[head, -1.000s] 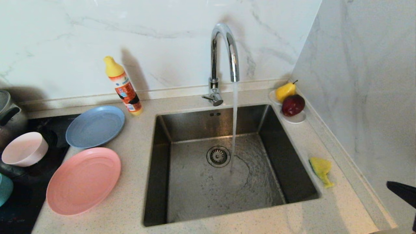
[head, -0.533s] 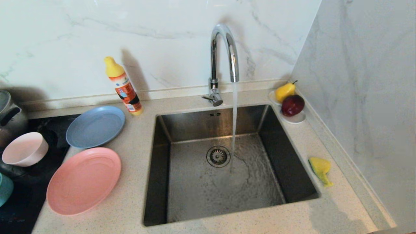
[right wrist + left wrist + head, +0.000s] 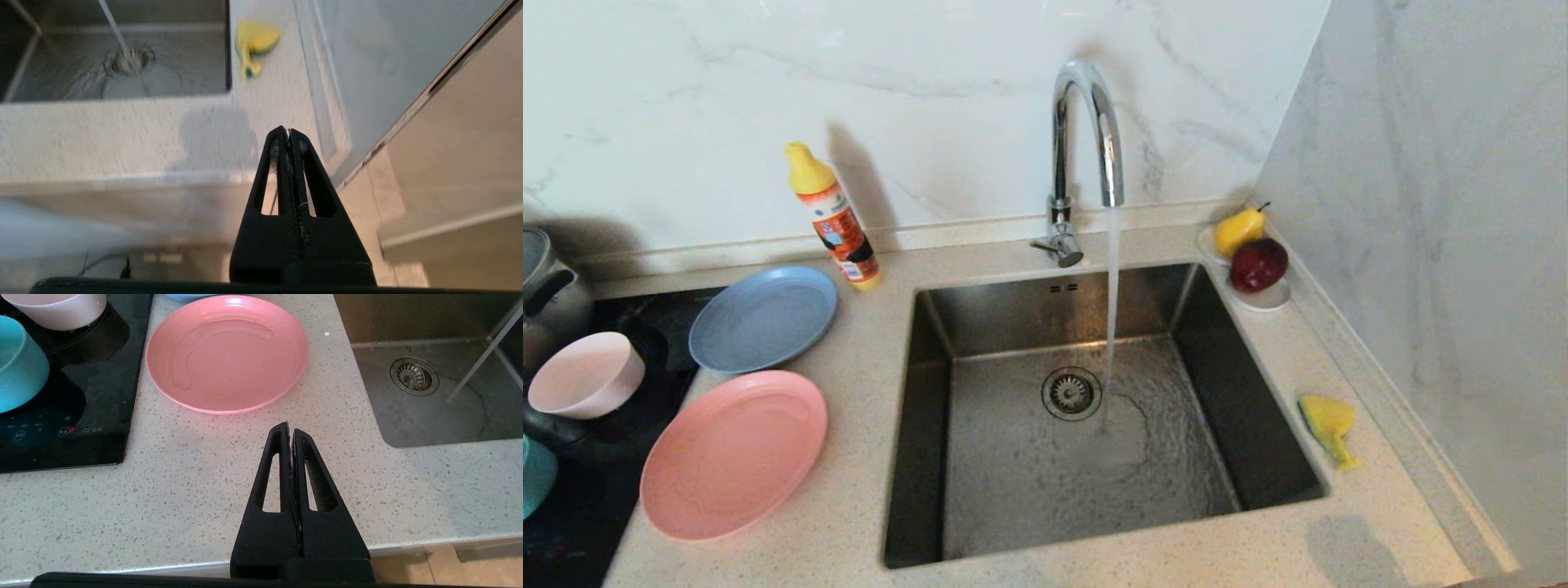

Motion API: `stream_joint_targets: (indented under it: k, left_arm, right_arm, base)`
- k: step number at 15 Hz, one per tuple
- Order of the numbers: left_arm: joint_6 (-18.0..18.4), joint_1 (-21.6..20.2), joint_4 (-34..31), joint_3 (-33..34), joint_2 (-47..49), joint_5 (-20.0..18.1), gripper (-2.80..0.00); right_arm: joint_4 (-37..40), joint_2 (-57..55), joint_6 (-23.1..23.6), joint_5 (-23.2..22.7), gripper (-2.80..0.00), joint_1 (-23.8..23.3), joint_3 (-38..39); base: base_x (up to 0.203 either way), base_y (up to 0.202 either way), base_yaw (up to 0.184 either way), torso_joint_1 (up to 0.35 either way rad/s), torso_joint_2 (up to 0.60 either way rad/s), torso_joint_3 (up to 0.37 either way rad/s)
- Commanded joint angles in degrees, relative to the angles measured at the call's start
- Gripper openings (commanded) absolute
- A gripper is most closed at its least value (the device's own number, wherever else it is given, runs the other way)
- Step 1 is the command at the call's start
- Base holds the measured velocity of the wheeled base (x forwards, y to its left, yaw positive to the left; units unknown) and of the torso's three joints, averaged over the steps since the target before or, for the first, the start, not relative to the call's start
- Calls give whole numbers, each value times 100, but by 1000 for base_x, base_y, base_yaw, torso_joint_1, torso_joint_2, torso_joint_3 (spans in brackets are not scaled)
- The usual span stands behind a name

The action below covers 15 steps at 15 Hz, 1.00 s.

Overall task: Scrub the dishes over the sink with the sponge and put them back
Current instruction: Turn off the faucet

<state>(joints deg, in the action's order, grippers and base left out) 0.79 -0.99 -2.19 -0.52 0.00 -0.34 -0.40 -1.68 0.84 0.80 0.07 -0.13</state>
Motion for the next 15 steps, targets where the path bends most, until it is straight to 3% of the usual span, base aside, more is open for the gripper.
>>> stream_joint_targets:
  k: [1,15]
  left_arm:
    - [0,2,0,0,9,-2,-280]
    - [35,2,0,0,9,-2,-280]
  right_arm:
    - [23,185,159,-41,-280,10,13]
    - [14,185,-4,-53,-280,10,13]
  base:
    - [0,0,0,0,0,0]
    - [0,0,0,0,0,0]
